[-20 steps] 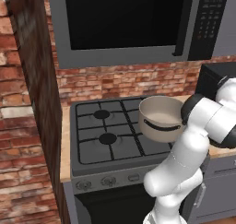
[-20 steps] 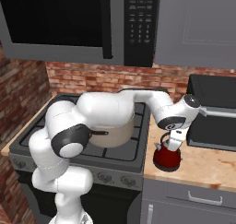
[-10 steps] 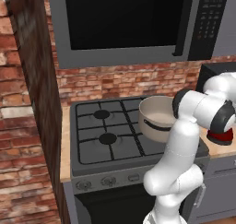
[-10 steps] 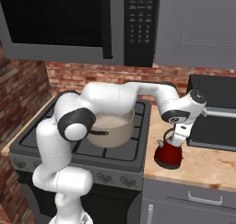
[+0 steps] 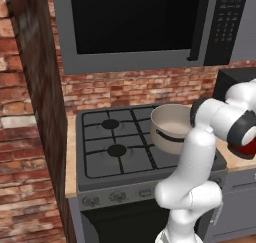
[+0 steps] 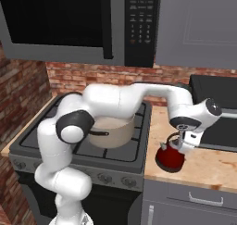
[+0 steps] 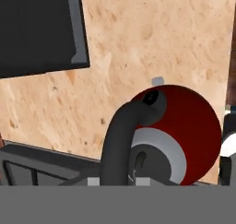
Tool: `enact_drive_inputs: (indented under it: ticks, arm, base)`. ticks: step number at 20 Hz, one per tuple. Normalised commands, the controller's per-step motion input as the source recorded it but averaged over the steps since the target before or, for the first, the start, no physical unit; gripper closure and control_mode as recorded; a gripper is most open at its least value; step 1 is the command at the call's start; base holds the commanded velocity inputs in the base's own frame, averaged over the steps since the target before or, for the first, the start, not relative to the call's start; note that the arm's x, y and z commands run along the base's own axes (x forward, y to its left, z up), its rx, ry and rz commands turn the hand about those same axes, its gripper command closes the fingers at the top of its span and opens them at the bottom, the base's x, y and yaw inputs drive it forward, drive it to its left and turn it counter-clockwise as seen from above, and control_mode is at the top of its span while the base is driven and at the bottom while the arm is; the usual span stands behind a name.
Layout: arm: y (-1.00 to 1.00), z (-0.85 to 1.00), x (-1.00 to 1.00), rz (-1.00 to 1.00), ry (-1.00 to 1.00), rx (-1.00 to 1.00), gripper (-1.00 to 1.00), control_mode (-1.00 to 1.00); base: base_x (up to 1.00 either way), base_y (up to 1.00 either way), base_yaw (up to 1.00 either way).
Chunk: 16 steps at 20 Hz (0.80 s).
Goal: Pick the kettle from the counter and place it on a stove burner. Then turn the burner on.
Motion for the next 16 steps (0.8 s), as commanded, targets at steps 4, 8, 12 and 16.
enact_drive_inputs:
  ticks: [4, 8, 12, 16]
  arm:
    - [0.13, 0.37, -0.75, 0.05, -0.23, -0.02, 1.0, -1.0]
    - [0.35, 0.43, -0.61, 0.1, -0.11, -0.06, 1.0, -1.0]
    - [0.53, 0.42, -0.47, 0.13, -0.02, -0.1, 1.0, -1.0]
    - [0.61, 0.39, -0.27, 0.14, 0.0, -0.13, 1.0, -1.0]
  base:
    - [0.0, 0.0, 0.0]
    - [0.0, 0.0, 0.0]
    - [0.0, 0.0, 0.0]
    - [0.0, 0.0, 0.0]
